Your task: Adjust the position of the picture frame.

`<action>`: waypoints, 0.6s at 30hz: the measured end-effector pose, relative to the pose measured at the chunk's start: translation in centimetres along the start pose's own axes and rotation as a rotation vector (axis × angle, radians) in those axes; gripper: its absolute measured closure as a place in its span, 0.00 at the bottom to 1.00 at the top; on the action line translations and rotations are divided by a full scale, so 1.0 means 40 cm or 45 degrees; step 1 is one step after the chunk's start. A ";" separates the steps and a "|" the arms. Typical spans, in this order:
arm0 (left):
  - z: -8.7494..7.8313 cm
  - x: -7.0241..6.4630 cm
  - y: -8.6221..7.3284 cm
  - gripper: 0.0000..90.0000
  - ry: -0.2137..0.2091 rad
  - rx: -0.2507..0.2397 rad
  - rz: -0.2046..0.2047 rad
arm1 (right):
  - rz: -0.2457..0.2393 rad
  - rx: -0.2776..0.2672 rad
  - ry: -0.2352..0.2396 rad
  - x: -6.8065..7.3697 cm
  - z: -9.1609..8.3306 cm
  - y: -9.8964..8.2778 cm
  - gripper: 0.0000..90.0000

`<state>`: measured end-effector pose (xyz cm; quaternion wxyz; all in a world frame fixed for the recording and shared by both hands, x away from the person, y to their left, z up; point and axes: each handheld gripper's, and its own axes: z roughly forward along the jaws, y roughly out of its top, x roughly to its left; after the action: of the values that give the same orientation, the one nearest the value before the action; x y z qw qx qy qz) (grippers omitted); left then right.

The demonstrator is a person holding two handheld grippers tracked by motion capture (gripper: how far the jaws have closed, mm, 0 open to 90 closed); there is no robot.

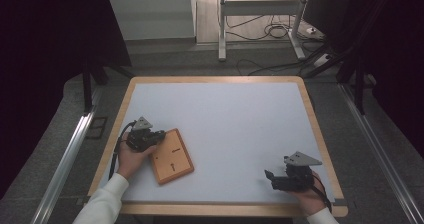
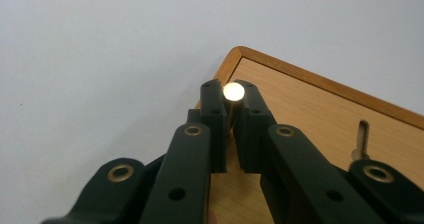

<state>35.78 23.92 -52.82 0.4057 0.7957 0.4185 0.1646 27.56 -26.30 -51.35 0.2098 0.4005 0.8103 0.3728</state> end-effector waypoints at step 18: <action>0.029 -0.076 0.071 0.94 -0.045 -0.003 0.120 | -0.009 0.004 -0.013 -0.002 -0.001 -0.003 0.15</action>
<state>36.17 20.01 -51.08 0.4058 0.8168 0.3731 0.1701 27.51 -26.41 -51.40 0.2147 0.3999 0.8111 0.3688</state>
